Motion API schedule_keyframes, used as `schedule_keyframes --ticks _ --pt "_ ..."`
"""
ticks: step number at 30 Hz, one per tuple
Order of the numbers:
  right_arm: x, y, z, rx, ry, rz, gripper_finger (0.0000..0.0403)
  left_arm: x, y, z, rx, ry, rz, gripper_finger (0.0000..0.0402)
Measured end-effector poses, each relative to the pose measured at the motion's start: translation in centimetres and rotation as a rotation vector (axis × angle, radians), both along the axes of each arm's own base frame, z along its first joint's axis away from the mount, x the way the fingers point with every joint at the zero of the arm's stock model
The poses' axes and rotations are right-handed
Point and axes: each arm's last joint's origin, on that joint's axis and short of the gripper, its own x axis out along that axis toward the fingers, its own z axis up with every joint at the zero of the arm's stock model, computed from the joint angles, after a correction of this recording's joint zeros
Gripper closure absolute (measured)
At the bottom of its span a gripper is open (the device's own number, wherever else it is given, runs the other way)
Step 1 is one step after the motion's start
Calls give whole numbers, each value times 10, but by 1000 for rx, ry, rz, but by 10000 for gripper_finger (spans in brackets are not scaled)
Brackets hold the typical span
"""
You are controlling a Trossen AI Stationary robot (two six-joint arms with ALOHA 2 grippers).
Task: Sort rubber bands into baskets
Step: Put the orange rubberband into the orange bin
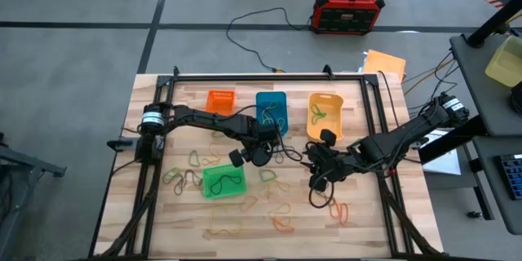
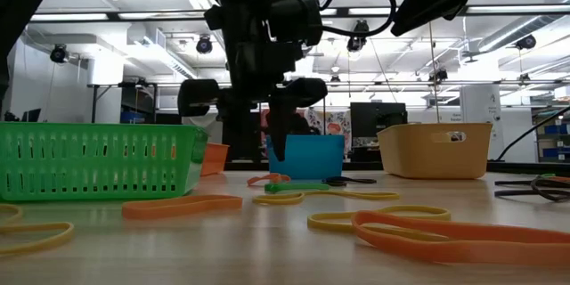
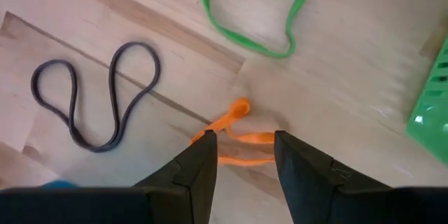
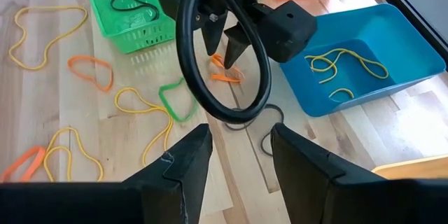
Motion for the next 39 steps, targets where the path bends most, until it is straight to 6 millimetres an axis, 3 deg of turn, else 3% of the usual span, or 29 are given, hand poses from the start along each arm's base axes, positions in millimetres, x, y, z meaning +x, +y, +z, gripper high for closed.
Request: schedule_keyframes --ticks 21,39 --pt "0 0 0 1 -1 -2 256 -2 5 -4 12 -4 -18 275" --pt "0 0 0 7 -4 -9 257 -5 5 -14 14 -16 -17 302"
